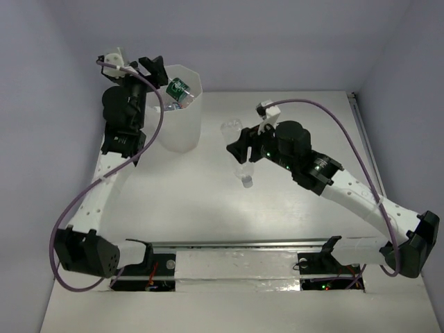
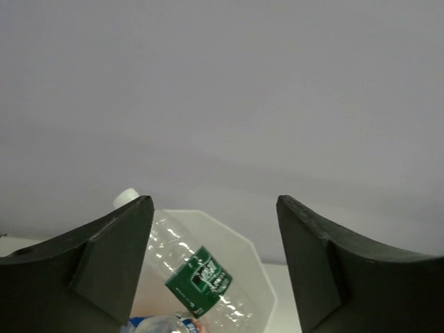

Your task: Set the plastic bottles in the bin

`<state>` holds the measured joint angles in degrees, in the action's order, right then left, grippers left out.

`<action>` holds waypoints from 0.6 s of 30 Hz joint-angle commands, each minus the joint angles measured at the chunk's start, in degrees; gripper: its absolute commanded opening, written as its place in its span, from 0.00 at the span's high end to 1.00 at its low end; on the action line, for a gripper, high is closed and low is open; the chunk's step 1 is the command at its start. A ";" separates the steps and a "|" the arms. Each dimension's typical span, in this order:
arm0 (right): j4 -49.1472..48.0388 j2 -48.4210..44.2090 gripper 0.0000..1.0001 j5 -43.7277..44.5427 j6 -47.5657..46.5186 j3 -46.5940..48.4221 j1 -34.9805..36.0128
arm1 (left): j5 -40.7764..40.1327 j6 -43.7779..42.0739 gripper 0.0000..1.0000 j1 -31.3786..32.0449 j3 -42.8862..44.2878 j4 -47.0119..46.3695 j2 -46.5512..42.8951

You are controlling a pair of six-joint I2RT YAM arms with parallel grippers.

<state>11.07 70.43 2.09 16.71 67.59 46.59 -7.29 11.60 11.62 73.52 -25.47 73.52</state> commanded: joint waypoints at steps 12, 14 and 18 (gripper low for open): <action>-35.76 16.38 0.36 0.45 9.04 24.68 0.35 | 6.76 12.66 0.71 -0.10 -18.83 19.92 -39.04; -36.99 22.86 0.36 2.29 9.22 31.06 0.35 | 7.02 12.31 0.71 -0.10 -22.00 23.26 -43.00; -33.24 36.41 0.36 3.80 7.90 47.47 0.35 | 7.03 11.17 0.70 -0.10 -30.07 29.59 -53.09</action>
<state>-20.12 99.57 3.16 24.93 104.09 46.59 -1.54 22.85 11.62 48.34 -2.98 23.94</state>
